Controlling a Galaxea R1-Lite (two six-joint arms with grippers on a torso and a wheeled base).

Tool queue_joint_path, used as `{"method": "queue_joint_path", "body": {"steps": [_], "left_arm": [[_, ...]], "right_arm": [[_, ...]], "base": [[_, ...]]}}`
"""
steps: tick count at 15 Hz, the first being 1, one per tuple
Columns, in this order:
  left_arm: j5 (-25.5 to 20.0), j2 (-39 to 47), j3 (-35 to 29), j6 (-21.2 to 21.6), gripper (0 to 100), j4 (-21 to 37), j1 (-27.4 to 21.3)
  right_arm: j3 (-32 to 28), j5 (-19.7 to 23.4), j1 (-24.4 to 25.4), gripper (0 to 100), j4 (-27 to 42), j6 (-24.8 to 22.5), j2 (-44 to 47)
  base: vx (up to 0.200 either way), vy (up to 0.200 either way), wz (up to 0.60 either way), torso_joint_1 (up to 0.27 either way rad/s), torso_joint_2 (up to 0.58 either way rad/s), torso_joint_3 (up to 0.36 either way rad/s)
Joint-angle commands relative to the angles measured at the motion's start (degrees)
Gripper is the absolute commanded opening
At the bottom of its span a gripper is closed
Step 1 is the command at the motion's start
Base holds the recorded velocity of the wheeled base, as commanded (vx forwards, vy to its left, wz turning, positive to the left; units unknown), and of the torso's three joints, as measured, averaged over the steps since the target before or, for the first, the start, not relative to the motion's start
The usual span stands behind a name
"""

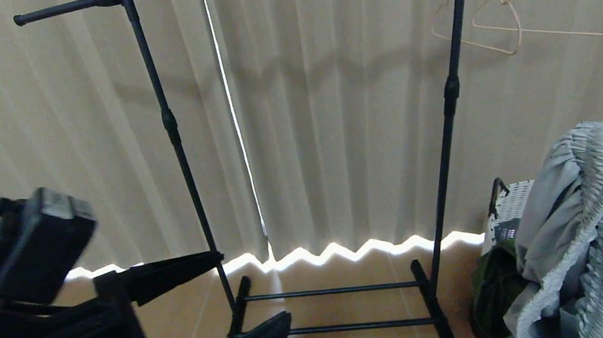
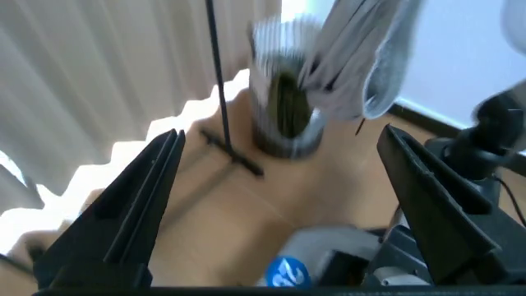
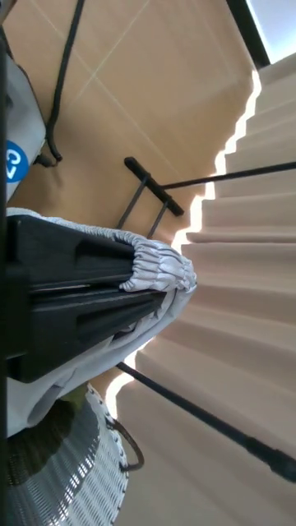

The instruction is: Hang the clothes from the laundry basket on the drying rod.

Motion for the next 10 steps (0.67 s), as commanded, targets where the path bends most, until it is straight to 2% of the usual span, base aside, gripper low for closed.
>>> {"method": "queue_joint_path", "body": {"steps": [1, 3, 5, 8, 10], "left_arm": [[7.7, 15.1, -4.4, -4.5, 100, -3.7, -10.6], [10.0, 24.0, -10.6, -10.5, 100, -6.3, -15.1], [13.4, 32.6, -18.2, -14.2, 100, -6.4, -18.5], [14.0, 41.1, -25.1, -16.2, 100, -6.4, -20.7], [14.5, 45.7, -28.7, -20.9, 100, -7.7, -21.5]], "right_arm": [[-0.4, 0.6, 0.1, 0, -0.1, -0.1, 0.6], [-1.0, 1.6, 0.1, 0, -0.4, 0.0, 0.2], [-1.1, 2.1, 0.1, 0, -0.3, -0.1, -1.6], [-1.0, 4.6, 0.1, 0, -0.2, -0.1, -4.2], [-0.8, 5.7, 0.2, 0, 0.0, -0.1, -5.3]], "base": [[0.000, 0.000, 0.00, 0.000, 0.00, 0.000], [0.000, 0.000, 0.00, 0.000, 0.00, 0.000], [0.000, 0.000, 0.00, 0.000, 0.00, 0.000], [0.000, 0.000, 0.00, 0.000, 0.00, 0.000], [0.000, 0.000, 0.00, 0.000, 0.00, 0.000]]}}
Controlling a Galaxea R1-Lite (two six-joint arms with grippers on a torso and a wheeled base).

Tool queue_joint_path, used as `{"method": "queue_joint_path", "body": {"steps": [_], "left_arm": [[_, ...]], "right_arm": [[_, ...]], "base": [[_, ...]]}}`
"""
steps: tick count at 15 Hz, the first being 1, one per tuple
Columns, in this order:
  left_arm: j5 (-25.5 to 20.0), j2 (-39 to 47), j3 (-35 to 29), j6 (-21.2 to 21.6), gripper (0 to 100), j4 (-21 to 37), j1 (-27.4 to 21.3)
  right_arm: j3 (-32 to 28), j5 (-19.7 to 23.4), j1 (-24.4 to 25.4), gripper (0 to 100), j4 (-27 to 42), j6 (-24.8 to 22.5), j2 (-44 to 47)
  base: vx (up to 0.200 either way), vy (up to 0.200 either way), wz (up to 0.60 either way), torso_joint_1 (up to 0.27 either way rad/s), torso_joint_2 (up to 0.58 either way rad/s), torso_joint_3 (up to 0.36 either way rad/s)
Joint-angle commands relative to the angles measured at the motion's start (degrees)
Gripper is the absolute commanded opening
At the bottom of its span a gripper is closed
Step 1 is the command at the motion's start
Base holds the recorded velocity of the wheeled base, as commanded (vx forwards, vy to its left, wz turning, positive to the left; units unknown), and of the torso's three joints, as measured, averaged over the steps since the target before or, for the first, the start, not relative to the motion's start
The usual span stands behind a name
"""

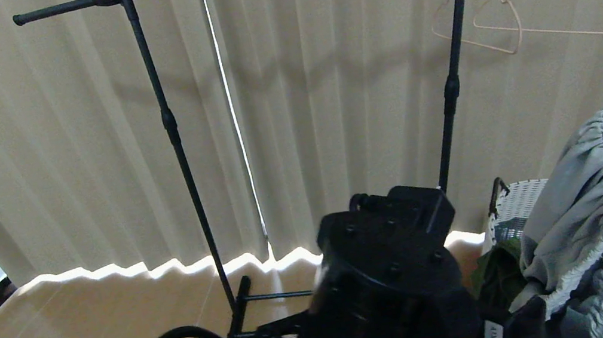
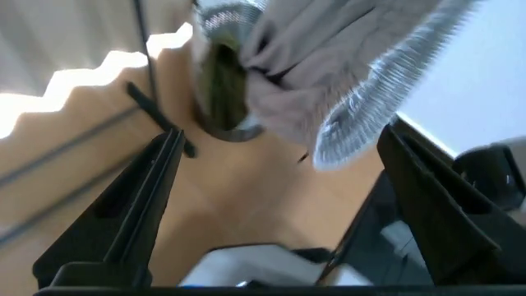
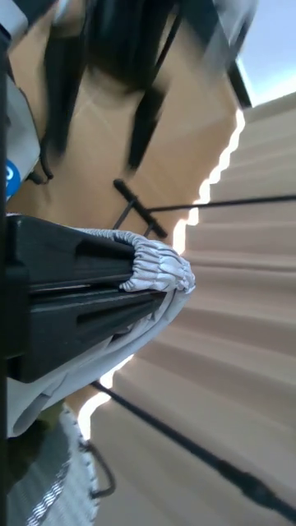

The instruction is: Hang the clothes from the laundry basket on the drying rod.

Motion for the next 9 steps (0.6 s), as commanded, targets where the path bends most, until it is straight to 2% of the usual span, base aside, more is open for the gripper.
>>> {"method": "queue_joint_path", "body": {"steps": [1, 4, 9], "left_arm": [[2.3, 10.3, -5.9, -6.0, 100, -1.5, -2.3], [6.1, 15.2, -8.4, -6.6, 100, -1.5, -2.4], [6.4, 16.2, -8.3, -6.6, 100, -1.5, -1.9]], "right_arm": [[0.1, 0.3, 0.1, 0, 0.2, 0.0, -1.7], [0.0, 1.8, 0.1, 0, -0.2, 0.1, -1.7], [0.2, 1.8, 0.1, 0, -0.3, 0.1, -1.6]], "base": [[0.000, 0.000, 0.00, 0.000, 0.00, 0.000], [0.000, 0.000, 0.00, 0.000, 0.00, 0.000], [0.000, 0.000, 0.00, 0.000, 0.00, 0.000]]}}
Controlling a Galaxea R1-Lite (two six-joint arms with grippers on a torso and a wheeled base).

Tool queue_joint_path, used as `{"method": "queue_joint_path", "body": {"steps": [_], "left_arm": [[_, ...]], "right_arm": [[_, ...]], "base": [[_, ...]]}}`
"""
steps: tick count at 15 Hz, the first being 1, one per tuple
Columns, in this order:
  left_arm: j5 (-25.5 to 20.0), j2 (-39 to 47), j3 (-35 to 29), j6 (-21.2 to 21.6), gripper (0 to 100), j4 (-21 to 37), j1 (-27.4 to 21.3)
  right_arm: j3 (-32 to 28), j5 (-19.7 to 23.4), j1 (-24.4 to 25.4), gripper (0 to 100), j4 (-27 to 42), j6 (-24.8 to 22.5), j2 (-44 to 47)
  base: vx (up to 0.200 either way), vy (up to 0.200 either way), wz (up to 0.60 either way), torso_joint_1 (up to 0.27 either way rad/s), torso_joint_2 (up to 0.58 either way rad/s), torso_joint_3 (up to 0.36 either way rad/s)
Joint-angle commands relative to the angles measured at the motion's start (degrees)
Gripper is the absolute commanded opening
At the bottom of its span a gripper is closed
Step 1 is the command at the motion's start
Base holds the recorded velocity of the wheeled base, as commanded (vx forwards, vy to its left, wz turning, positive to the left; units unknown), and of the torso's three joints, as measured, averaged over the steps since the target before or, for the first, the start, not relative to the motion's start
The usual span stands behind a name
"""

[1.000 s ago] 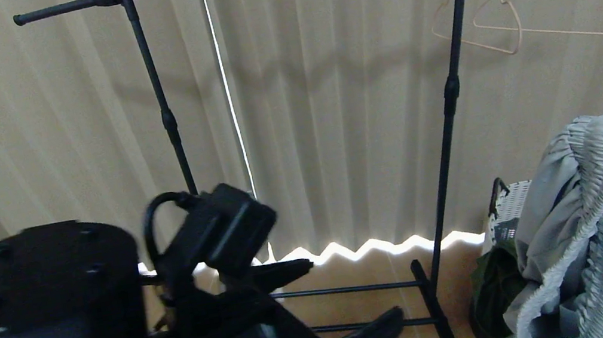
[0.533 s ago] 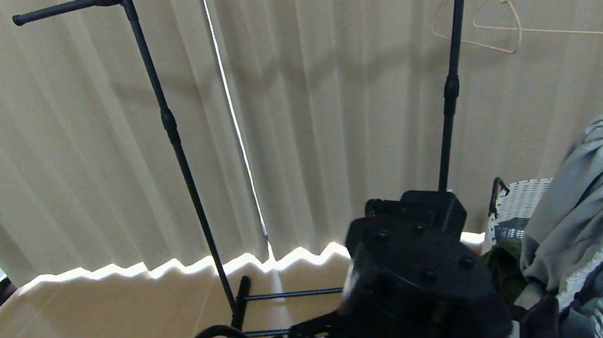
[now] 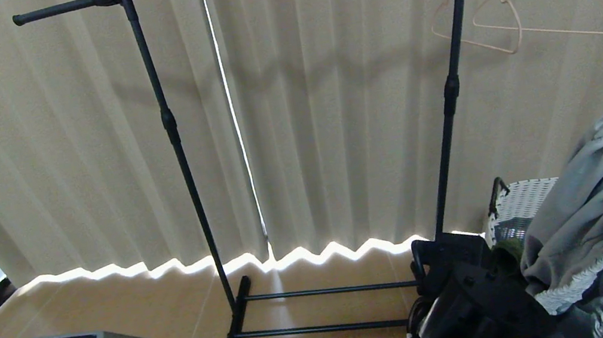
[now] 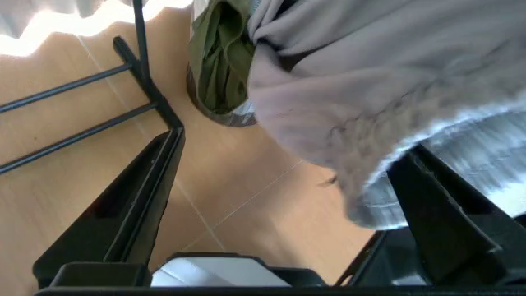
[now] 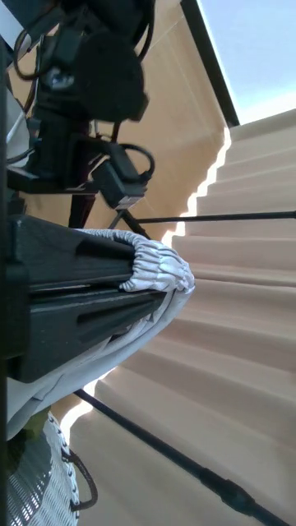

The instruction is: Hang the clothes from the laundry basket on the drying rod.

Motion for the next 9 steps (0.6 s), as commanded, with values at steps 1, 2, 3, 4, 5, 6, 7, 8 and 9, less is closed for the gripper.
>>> {"method": "queue_joint_path", "body": {"steps": [1, 2, 3, 4, 5, 6, 7, 8, 9], "left_arm": [[0.0, 0.6, 0.3, -0.1, 100, 0.0, 0.2], [0.1, 0.6, 0.4, 0.0, 100, 0.0, 0.2], [0.1, 0.4, 1.2, 0.0, 100, 0.0, -0.1], [0.1, 0.4, 1.4, 0.0, 0, 0.0, -0.2], [0.1, 0.3, 1.7, 0.1, 0, 0.0, -0.2], [0.9, -0.4, 3.1, 0.5, 0, -0.3, -0.9], [1.7, -1.2, 4.1, 0.8, 0, -0.7, -1.3], [3.2, -3.4, 7.8, 1.5, 0, -2.3, -2.1], [3.5, -5.2, 11.3, 1.8, 0, -3.7, -2.7]], "right_arm": [[0.0, -0.1, 0.0, 0, 0.0, 0.0, -0.1], [0.0, -0.1, 0.0, 0, 0.0, 0.0, -0.1], [0.0, -0.2, 0.0, 0, 0.0, -0.1, -0.2], [0.0, -0.3, 0.0, 0, 0.0, -0.1, -0.2], [0.0, -0.3, 0.0, 0, 0.1, -0.1, -0.3], [0.0, -0.4, 0.0, 0, 0.2, -0.1, -0.3], [0.0, -0.5, -0.1, 0, 0.3, -0.3, 0.0], [0.0, -0.5, -0.1, 0, 0.4, -0.3, 1.2], [0.0, -0.5, -0.1, 0, 0.4, -0.4, 2.5]], "base": [[0.000, 0.000, 0.00, 0.000, 0.00, 0.000], [0.000, 0.000, 0.00, 0.000, 0.00, 0.000], [0.000, 0.000, 0.00, 0.000, 0.00, 0.000], [0.000, 0.000, 0.00, 0.000, 0.00, 0.000], [0.000, 0.000, 0.00, 0.000, 0.00, 0.000], [0.000, 0.000, 0.00, 0.000, 0.00, 0.000], [0.000, 0.000, 0.00, 0.000, 0.00, 0.000], [0.000, 0.000, 0.00, 0.000, 0.00, 0.000], [0.000, 0.000, 0.00, 0.000, 0.00, 0.000]]}}
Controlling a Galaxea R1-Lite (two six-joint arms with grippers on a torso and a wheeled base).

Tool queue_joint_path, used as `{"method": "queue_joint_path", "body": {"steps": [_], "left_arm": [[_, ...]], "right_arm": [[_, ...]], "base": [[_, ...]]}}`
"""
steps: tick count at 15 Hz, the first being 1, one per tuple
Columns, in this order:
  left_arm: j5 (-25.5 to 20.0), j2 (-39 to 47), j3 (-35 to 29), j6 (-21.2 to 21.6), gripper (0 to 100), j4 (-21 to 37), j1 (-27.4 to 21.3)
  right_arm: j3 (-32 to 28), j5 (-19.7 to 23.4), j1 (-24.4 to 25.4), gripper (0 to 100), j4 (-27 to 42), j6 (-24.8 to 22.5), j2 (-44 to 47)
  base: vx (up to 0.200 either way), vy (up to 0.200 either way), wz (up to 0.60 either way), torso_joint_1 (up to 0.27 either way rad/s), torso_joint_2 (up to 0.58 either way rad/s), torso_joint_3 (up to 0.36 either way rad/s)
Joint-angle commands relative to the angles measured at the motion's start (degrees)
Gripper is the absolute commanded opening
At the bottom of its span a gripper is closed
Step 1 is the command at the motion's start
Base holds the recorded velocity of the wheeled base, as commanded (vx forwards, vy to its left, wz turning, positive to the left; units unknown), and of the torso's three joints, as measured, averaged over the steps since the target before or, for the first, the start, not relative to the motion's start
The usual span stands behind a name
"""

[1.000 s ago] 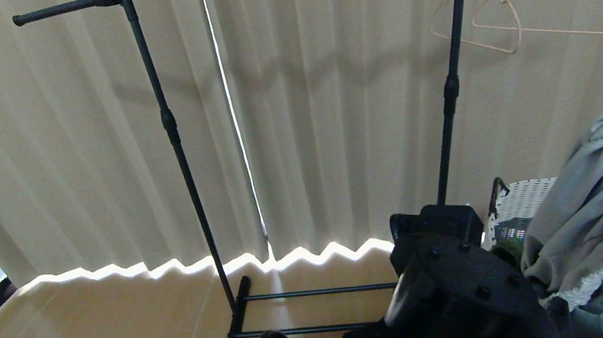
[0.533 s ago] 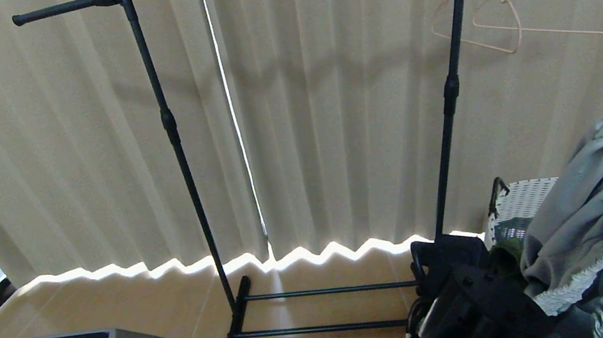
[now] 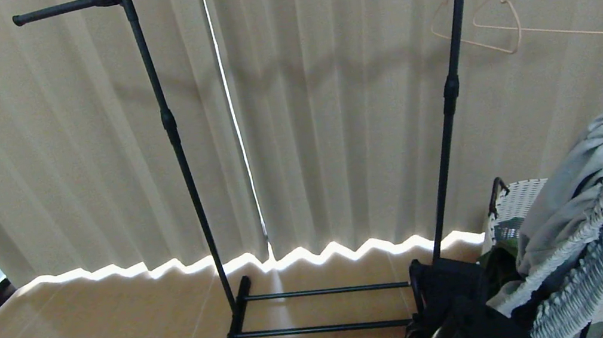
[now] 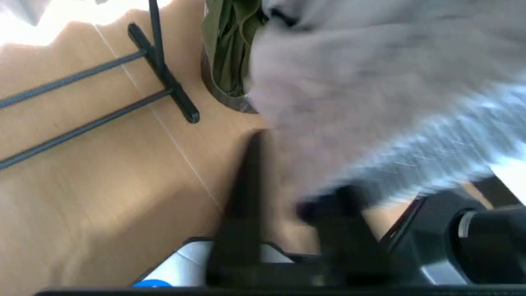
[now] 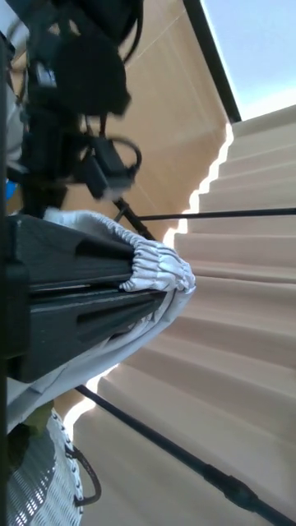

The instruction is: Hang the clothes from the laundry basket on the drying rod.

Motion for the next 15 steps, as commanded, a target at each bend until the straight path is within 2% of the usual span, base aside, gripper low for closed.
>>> {"method": "queue_joint_path", "body": {"steps": [1, 2, 4, 6, 9, 10, 12, 15], "left_arm": [[0.6, -3.7, 4.2, 0.3, 0, -1.1, -1.0], [0.7, -10.2, 14.6, 2.8, 0, -8.2, -1.8], [0.7, -16.0, 18.3, 3.8, 0, -9.1, -1.4], [0.2, -24.5, 21.3, 7.8, 0, -8.2, 3.2], [0.1, -32.8, 21.0, 12.4, 0, -6.7, 9.7], [0.0, -33.0, 21.0, 12.6, 0, -6.6, 9.9], [-1.9, -40.4, 17.7, 17.2, 0, -2.0, 14.5], [-2.0, -45.3, 13.1, 20.0, 0, 3.4, 18.2]], "right_arm": [[0.0, 0.0, 0.0, 0, 0.0, 0.0, 1.7], [-0.9, -0.1, -0.1, 0, -0.3, -0.3, 6.8], [-1.9, -0.1, -0.1, 0, -0.9, -0.3, 9.2], [-4.0, 0.0, -0.2, 0, -4.8, -0.3, 13.0], [-8.9, 0.1, 0.0, 0, -6.8, -0.3, 16.3], [-8.9, 0.1, 0.0, 0, -6.8, -0.3, 16.4], [-15.3, 0.3, 0.0, 0, -6.9, -0.2, 17.8], [-20.2, 0.5, 0.0, 0, -7.0, -0.1, 18.9]], "base": [[0.000, 0.000, 0.00, 0.000, 0.00, 0.000], [0.000, 0.000, 0.00, 0.000, 0.00, 0.000], [0.000, 0.000, 0.00, 0.000, 0.00, 0.000], [0.000, 0.000, 0.00, 0.000, 0.00, 0.000], [0.000, 0.000, 0.00, 0.000, 0.00, 0.000], [0.000, 0.000, 0.00, 0.000, 0.00, 0.000], [0.000, 0.000, 0.00, 0.000, 0.00, 0.000], [0.000, 0.000, 0.00, 0.000, 0.00, 0.000]]}}
